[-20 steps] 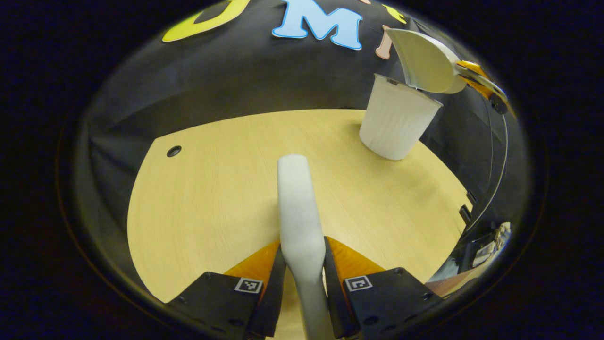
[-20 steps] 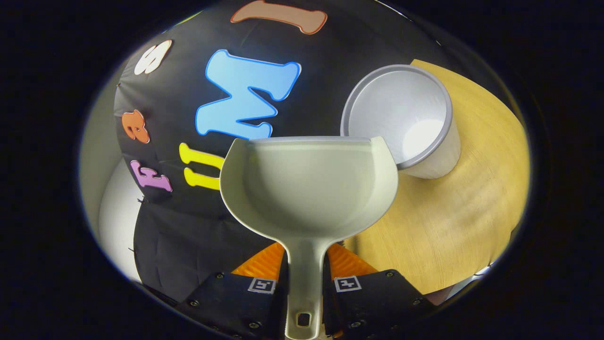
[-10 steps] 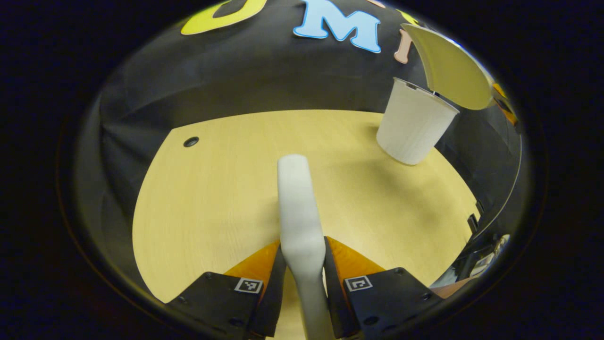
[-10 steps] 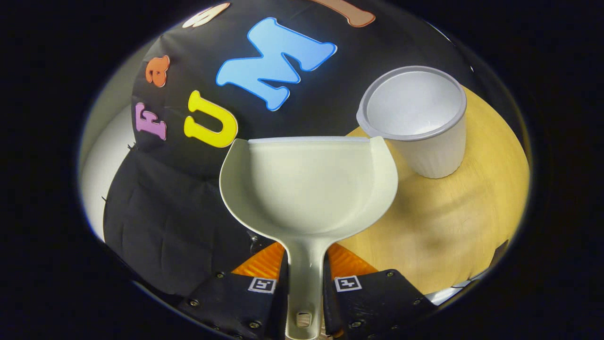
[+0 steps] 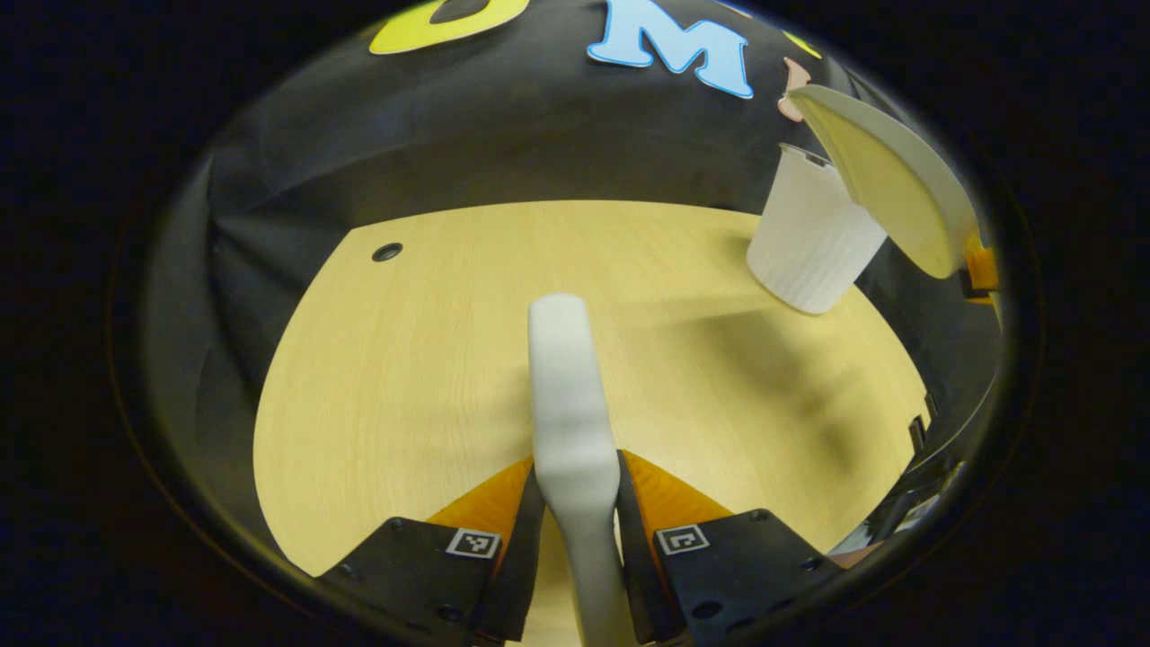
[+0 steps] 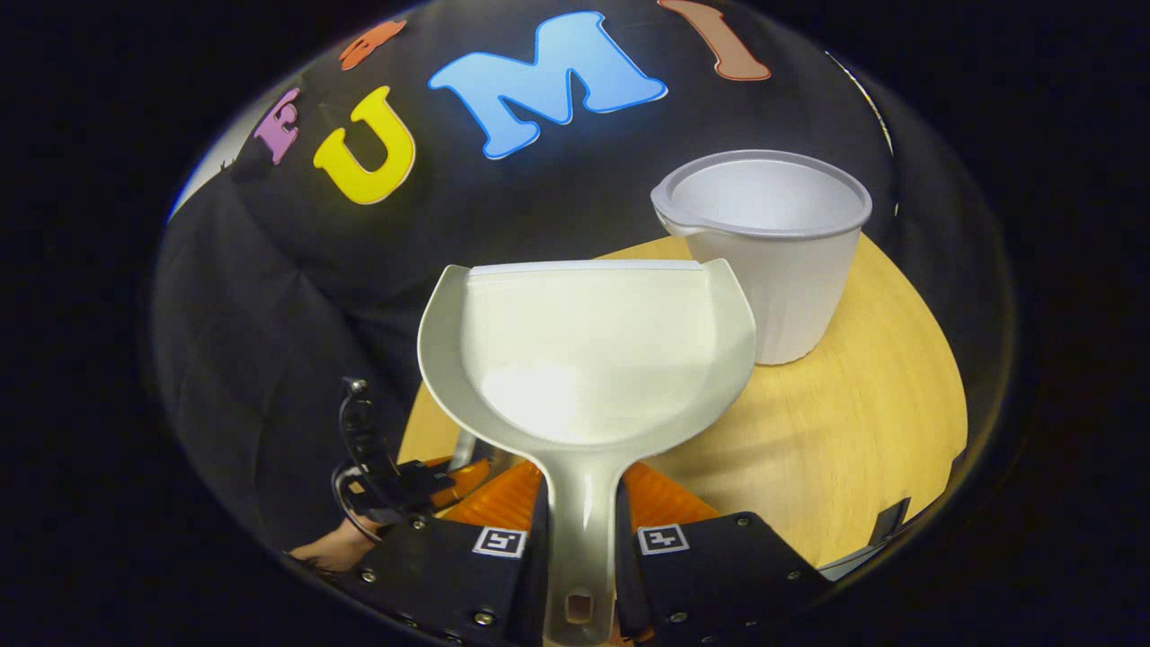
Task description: Pick up the small broom and dustpan from the desktop, sweep the trash into the dustpan with the broom, and then empty the trash into the garbage bin.
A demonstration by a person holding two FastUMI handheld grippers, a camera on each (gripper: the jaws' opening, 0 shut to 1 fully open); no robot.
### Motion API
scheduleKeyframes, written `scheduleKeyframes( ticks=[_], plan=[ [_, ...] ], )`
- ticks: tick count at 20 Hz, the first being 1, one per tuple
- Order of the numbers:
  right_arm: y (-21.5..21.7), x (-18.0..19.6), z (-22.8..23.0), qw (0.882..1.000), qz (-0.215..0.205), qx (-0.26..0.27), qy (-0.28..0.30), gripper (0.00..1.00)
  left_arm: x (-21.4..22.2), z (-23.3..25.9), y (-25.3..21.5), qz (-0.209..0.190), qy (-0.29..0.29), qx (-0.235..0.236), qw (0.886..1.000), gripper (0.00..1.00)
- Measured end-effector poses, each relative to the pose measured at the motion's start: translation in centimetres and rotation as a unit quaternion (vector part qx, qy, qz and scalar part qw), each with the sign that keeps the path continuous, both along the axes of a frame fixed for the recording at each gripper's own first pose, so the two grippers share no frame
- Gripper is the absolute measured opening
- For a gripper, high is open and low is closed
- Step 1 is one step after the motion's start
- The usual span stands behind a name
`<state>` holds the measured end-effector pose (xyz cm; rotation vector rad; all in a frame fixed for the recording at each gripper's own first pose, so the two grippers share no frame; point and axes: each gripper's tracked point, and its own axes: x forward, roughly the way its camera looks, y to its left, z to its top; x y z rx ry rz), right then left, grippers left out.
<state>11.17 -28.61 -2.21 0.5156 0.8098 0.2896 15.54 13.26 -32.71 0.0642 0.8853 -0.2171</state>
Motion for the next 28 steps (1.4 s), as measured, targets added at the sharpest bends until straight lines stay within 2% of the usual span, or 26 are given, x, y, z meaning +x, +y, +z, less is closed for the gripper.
scheduleKeyframes(
  ticks=[2, 7, 8, 13, 15, 17, 18, 23, 28],
  plan=[
    [0.1, -0.3, -2.5, 0.999, -0.002, -0.046, 0.003, 0.30, 0.0, -0.6, 0.1, 0.009, 0.002, -0.003, 1.000, 0.49],
    [1.2, 1.2, -8.1, 0.992, -0.013, -0.125, -0.009, 0.30, -0.2, -2.0, 0.4, 0.024, 0.008, -0.003, 1.000, 0.51],
    [1.5, 1.1, -9.0, 0.991, -0.013, -0.129, -0.008, 0.31, -0.3, -2.3, 0.3, 0.025, 0.013, -0.008, 1.000, 0.49],
    [3.1, 0.3, -12.9, 0.990, -0.022, -0.140, 0.014, 0.31, -0.2, -3.1, 0.4, 0.032, 0.019, -0.007, 0.999, 0.51],
    [3.7, 0.0, -14.1, 0.989, -0.025, -0.147, 0.022, 0.31, -0.2, -3.2, 0.5, 0.031, 0.021, -0.004, 0.999, 0.46],
    [4.3, -0.1, -15.3, 0.988, -0.028, -0.151, 0.034, 0.31, -0.3, -3.4, 0.4, 0.030, 0.028, -0.003, 0.999, 0.51],
    [4.6, -0.1, -15.9, 0.988, -0.029, -0.150, 0.039, 0.31, -0.4, -3.5, 0.4, 0.029, 0.031, -0.003, 0.999, 0.49],
    [5.7, 0.0, -18.0, 0.986, -0.034, -0.151, 0.056, 0.31, -0.2, -3.7, -0.9, 0.028, 0.041, 0.003, 0.999, 0.51],
    [5.8, 0.3, -19.0, 0.985, -0.042, -0.153, 0.066, 0.31, 0.1, -4.6, -1.3, 0.027, 0.047, 0.001, 0.999, 0.46]
  ],
)
